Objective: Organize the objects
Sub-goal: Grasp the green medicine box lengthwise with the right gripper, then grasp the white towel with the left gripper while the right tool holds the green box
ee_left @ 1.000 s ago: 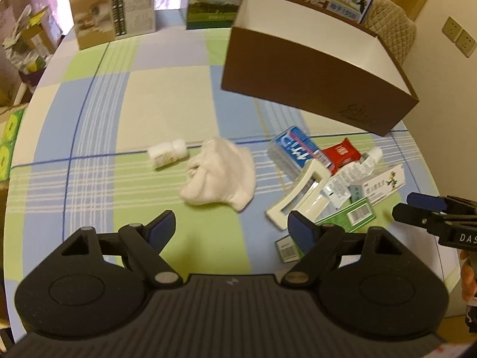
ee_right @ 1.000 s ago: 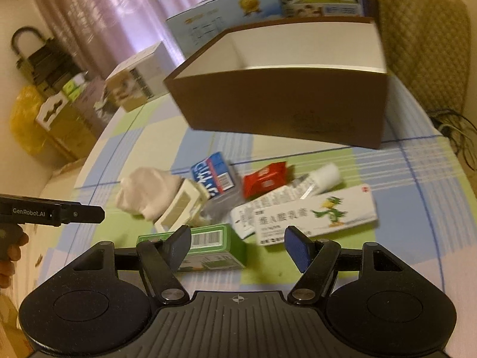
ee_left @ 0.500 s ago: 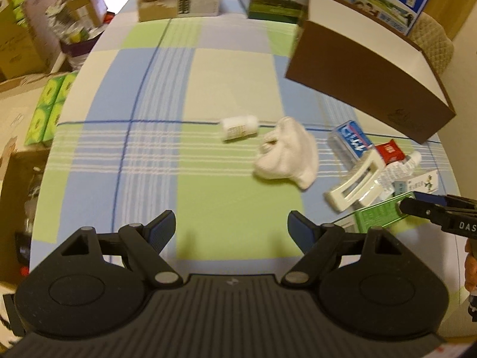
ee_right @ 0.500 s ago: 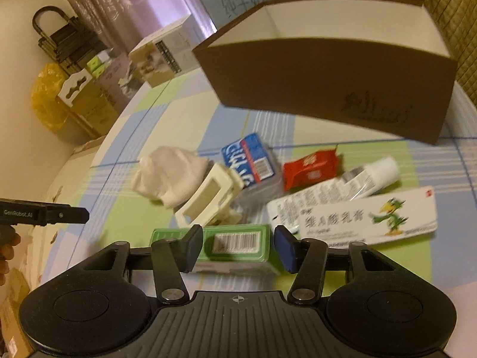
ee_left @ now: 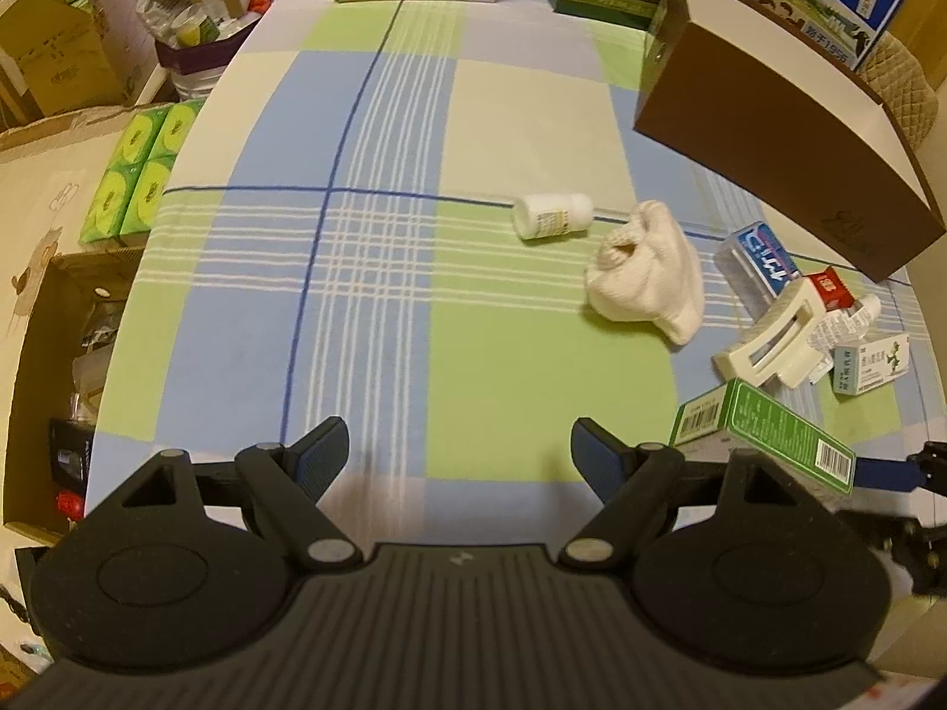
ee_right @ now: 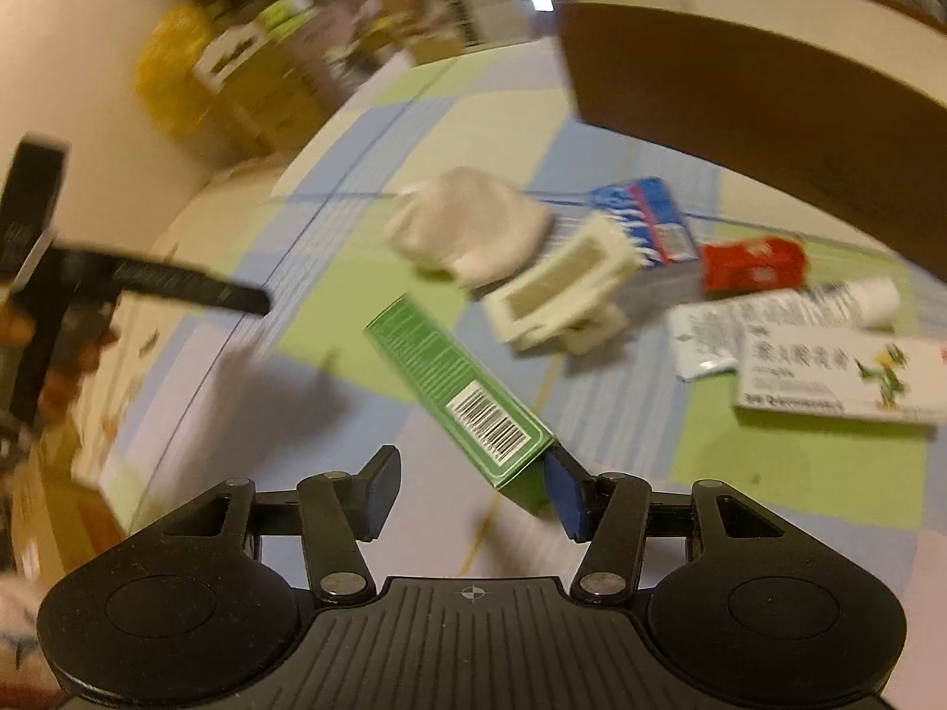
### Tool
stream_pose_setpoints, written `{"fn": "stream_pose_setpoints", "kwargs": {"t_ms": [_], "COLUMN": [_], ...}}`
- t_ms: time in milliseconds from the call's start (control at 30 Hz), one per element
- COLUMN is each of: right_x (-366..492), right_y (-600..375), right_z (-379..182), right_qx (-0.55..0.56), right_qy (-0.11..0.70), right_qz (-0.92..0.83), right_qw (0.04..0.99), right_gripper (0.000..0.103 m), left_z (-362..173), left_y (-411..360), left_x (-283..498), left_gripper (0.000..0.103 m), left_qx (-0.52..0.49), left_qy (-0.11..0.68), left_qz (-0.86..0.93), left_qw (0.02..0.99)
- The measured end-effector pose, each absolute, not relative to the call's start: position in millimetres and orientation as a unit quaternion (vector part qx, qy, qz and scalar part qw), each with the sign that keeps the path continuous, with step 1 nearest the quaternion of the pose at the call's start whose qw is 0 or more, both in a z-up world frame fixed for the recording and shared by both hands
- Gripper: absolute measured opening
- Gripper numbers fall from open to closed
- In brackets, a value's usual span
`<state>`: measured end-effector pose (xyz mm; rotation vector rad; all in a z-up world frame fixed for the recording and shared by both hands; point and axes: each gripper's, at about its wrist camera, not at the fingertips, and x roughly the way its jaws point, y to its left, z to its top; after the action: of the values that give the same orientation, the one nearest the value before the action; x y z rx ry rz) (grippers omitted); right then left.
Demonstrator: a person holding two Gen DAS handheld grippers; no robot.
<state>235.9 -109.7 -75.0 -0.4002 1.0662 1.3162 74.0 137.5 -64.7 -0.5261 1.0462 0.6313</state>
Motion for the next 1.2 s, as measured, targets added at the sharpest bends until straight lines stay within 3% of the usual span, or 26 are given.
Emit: {"fn": "stream_pose_setpoints", "kwargs": {"t_ms": [533, 633, 700, 933, 1200], "right_x": [216.6, 208.4, 205.6, 195.2, 191.4], "right_y": [-54.6, -54.2, -55.8, -66.7, -55.7], "right_z": [-85.3, -87.7, -87.7, -85.8, -88.3], "right_qx": [-0.288, -0.318, -0.335, -0.364, -0.323], "right_qy": [0.405, 0.393, 0.406, 0.444, 0.446], "right_qz": [0.596, 0.598, 0.590, 0.579, 0.579], "right_qw": [0.631, 0.622, 0.612, 0.579, 0.601], "right_gripper": [0.051, 0.033, 0.027, 0.027, 0.031], "left_z": [-73.3, -75.5, -77.0, -81.4, -83.1], "left_y": [137.2, 135.7, 134.8, 131.4, 125.2], "left_x": [58.3, 58.6, 59.2, 64.4, 75.0], "left_gripper": [0.079, 0.079, 0.079, 0.079, 0.079], "left_qx": [-0.262, -0.264, -0.266, -0.267, -0.260], "left_qy": [0.485, 0.486, 0.487, 0.490, 0.494], "left_qz": [0.296, 0.292, 0.289, 0.279, 0.264], "left_qw": [0.780, 0.780, 0.780, 0.781, 0.787]}}
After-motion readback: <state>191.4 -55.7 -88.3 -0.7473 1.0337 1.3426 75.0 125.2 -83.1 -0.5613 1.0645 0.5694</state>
